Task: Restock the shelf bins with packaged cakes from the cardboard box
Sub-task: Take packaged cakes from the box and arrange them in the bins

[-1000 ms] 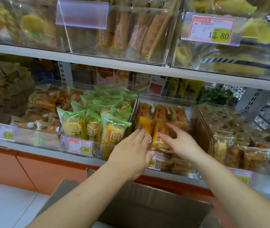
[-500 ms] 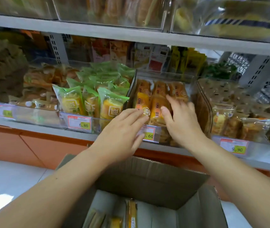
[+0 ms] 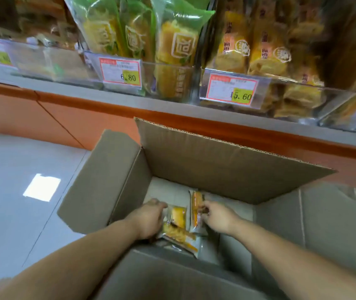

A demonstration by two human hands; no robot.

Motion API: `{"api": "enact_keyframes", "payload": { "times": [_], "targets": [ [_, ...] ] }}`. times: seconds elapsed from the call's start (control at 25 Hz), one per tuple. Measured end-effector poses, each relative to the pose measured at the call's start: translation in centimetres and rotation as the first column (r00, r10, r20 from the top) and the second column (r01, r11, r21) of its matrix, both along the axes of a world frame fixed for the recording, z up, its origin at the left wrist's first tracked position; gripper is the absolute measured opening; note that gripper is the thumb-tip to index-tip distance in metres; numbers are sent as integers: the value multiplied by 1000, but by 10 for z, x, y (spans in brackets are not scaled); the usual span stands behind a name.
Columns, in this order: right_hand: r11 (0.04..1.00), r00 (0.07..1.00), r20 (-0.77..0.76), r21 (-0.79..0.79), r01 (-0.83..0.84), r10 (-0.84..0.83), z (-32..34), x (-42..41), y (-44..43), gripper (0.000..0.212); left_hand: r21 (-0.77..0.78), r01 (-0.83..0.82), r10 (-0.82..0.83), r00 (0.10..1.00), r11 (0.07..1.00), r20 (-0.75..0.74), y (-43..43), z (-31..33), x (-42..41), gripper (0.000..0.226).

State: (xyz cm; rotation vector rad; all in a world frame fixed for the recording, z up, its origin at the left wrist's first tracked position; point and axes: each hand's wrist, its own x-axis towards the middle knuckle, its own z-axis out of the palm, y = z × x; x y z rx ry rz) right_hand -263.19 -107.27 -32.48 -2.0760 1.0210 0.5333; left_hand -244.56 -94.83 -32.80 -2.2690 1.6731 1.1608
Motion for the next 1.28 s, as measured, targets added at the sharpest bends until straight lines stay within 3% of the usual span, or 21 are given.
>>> {"api": "enact_keyframes", "payload": {
  "times": [0.12,0.24,0.32,0.4,0.44,0.56,0.68,0.76,0.84,0.92,1.04,1.12,1.16,1.2,1.28],
  "targets": [
    [985,994,21,135,106,-109,-42,14,28,40,123,-103,111,992,987,-59,1,-36,-1,51],
    [968,999,-38,248,24,-15,-76,27,58,68,148,-273,288,953,951,-94,-8,-59,-2,45],
    [992,991,-110,108,-67,79,-88,20,56,64,191,-300,324,939,935,-111,-11,-73,-5,35],
    [996,983,-164,30,-84,88,-84,4,44,41,233,-297,328,939,926,-107,-14,-82,-7,32],
    [999,984,-170,14,-42,44,-80,-5,38,37,240,-305,336,936,922,-103,-16,-86,-8,33],
    [989,970,-200,-82,121,-135,-71,-24,26,57,310,-359,404,910,880,-96,-24,-99,-10,48],
    [975,951,-240,-149,164,-197,-71,-31,27,65,331,-424,469,880,843,-67,-36,-110,-24,70],
    [961,946,-195,-156,230,-258,-72,-35,29,61,324,-445,475,880,835,-16,-42,-112,-35,65],
    [898,900,-110,-190,397,-421,-72,-39,25,52,337,-445,476,879,829,-9,-43,-110,-40,56],
    [856,866,-101,-248,454,-489,-69,-47,19,51,351,-505,558,827,788,-62,-36,-110,-37,51],
    [879,890,-220,-370,302,-398,-67,-57,15,56,385,-620,712,683,684,-163,-26,-96,-27,38],
    [842,933,-94,-468,267,-348,-63,-55,19,52,434,-664,791,548,610,-274,-21,-77,-22,33],
    [860,945,-2,-415,296,-327,-57,-50,23,50,468,-669,816,467,578,-340,-19,-67,-21,33],
    [898,935,92,-262,354,-342,-51,-43,27,49,499,-661,824,393,561,-407,-19,-57,-21,35],
    [874,858,184,193,447,-479,-34,-25,38,44,539,-618,802,283,572,-526,-19,-37,-28,32]
  ]
}}
